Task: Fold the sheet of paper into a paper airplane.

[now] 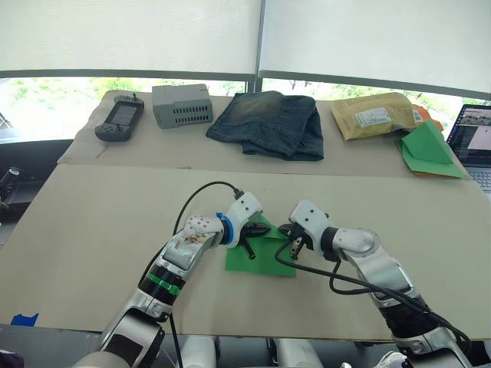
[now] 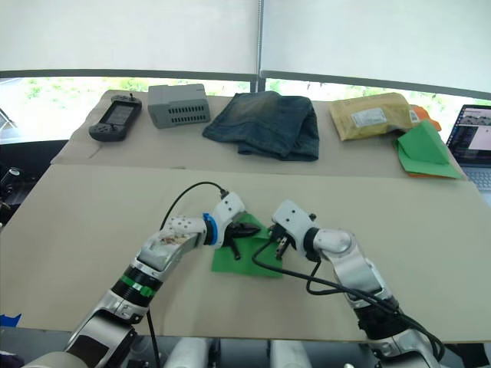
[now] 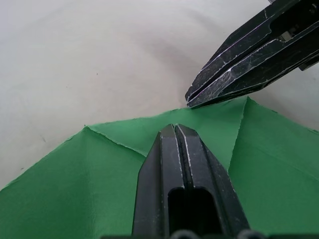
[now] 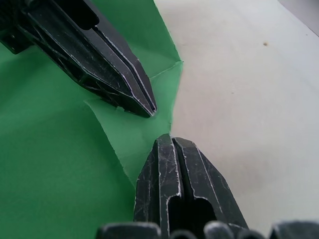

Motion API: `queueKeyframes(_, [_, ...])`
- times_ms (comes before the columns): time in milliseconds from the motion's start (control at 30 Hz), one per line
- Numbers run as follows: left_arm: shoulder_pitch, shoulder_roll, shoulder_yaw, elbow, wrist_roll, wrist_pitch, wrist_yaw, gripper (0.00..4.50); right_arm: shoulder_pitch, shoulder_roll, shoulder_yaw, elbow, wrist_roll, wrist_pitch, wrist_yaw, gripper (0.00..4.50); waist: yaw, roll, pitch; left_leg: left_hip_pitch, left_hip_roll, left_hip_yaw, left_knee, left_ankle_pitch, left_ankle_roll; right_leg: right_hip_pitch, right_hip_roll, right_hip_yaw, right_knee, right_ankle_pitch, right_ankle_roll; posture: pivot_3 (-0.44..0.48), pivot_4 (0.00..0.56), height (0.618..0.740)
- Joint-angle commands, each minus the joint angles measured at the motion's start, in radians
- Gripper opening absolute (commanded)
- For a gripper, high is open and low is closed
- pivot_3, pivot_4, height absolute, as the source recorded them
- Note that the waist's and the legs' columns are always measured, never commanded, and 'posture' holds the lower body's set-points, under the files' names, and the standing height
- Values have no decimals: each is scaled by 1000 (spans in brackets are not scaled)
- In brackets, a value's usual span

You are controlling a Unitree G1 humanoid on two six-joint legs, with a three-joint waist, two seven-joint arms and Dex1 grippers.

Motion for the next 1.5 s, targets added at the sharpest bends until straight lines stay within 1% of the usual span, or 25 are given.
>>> queueKeyframes(33, [20, 4, -18, 29, 29, 14, 8, 0, -2, -4, -13, -6, 12, -14, 0, 33, 0, 0, 0, 0, 0, 0, 0, 0, 0, 0, 0, 0, 0, 0, 0, 0, 150, 740])
queueKeyframes(200, [20, 6, -18, 31, 31, 11, 7, 0, 23, -9, 1, -20, 23, -1, 20, 33, 0, 0, 0, 0, 0, 0, 0, 0, 0, 0, 0, 0, 0, 0, 0, 0, 150, 740])
queueKeyframes(467, [12, 3, -19, 50, 33, 1, 3, 0, 94, -66, -5, -85, 41, 6, 32, 33, 1, 0, 0, 0, 0, 0, 0, 0, 0, 1, 0, 0, 0, 0, 0, 0, 150, 740])
queueKeyframes(700, [4, -1, -22, 64, 34, -8, -2, 0, 160, -102, -24, -119, 55, 15, 31, 33, 3, 0, -1, 1, 0, 0, 0, 0, 0, 2, 0, 0, -1, -1, 1, 0, 150, 740])
queueKeyframes(833, [5, 2, -22, 64, 33, -10, -5, 0, 180, -104, -68, -136, 83, 31, 26, 33, 3, 0, -1, 1, 0, 0, 0, 0, 0, 2, 0, 0, -1, -1, 1, 0, 150, 740])
queueKeyframes(933, [7, 3, -22, 61, 33, -10, -6, 0, 168, -94, -113, -156, 129, 34, 29, 33, 3, 0, -1, 1, 0, 0, 0, 0, 0, 2, 0, 0, -1, 0, 1, 0, 150, 740])
queueKeyframes(1033, [13, 3, -16, 54, 28, -19, -6, 0, 128, -68, -161, -201, 215, 51, 51, 33, 2, 0, -1, 1, 0, 0, 0, 0, 0, 1, 0, 0, 0, 0, 1, 0, 150, 740])
queueKeyframes(1133, [26, 9, -5, 34, 20, -23, -11, 0, 90, -69, -171, -223, 265, 76, 72, 33, 1, 0, -1, 0, 0, 0, 0, 0, 0, 1, 0, 0, 0, 0, 1, 0, 150, 740])
queueKeyframes(1333, [50, 21, 7, 3, 15, -18, -17, 0, 16, -53, -118, -120, 226, 57, 45, 33, -1, 0, -1, 0, 0, 0, -1, 0, 0, 0, 0, 0, -1, -1, 1, 0, 150, 740])
queueKeyframes(1433, [53, 20, 9, 0, 16, -16, -14, 0, 10, -51, -65, -63, 190, 32, 43, 33, -2, 0, -1, 0, 0, 0, -1, 0, 0, 0, 0, 0, -1, -1, 0, 0, 150, 740])
queueKeyframes(1500, [54, 19, 10, -5, 16, -15, -10, 0, 14, -36, -52, -43, 184, 24, 31, 33, -2, 0, -1, 0, 0, 0, -1, 0, 0, -1, 0, 0, -1, -1, 0, 0, 150, 740])
